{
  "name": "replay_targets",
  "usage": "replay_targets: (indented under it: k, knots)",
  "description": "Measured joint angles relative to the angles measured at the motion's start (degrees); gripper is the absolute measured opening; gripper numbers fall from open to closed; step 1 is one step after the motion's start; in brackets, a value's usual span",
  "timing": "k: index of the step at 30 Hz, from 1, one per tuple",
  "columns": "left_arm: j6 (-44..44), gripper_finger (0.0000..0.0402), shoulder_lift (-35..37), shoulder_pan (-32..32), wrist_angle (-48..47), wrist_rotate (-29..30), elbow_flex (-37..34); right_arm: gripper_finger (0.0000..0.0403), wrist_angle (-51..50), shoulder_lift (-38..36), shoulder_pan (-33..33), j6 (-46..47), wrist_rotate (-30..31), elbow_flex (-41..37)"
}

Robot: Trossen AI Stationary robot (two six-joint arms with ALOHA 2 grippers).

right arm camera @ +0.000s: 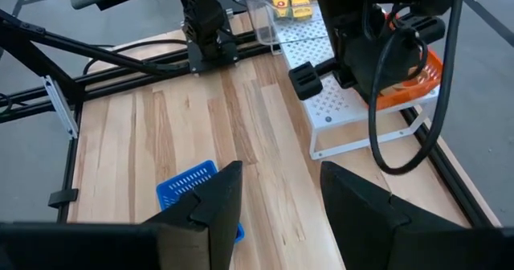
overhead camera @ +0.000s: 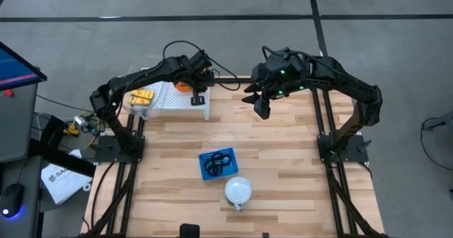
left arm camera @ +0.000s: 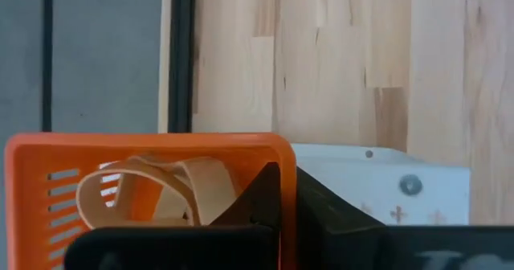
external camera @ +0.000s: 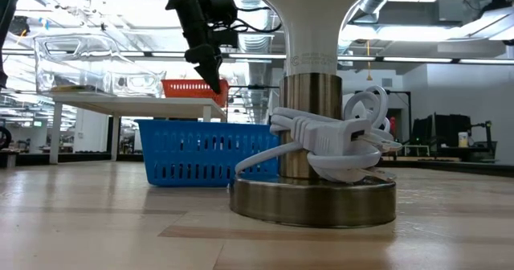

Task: Pick & Place Office Desk Supplies
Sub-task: Put the orange basket filled with rubber bands on the shelf

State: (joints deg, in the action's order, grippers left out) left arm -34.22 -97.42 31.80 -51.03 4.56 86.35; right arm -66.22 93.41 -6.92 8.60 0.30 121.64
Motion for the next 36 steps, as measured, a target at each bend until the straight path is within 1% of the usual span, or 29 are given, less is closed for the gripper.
replay_targets:
  k: [8, 12, 31, 36]
  knots:
    - [-2.65, 0.0006, 0.27, 1.47, 0.44, 0.07, 0.00, 0.0166, 0.00, 0.00, -1.20, -0.44, 0.39, 0.00]
    - [-3.21, 0.0004, 0.27, 1.54, 1.78, -0.02, 0.00, 0.0166, 0.00, 0.00, -1.57, -0.45, 0.37, 0.00]
    - [-6.47, 0.0008, 0.27, 2.10, 1.12, -0.33, 0.00, 0.0166, 0.01, 0.00, -3.43, -1.70, -0.25, 0.00]
    - [-6.49, 0.0020, 0.27, 2.09, 1.14, -0.04, 0.00, 0.0166, 0.04, 0.00, -3.43, -1.71, -0.25, 0.00]
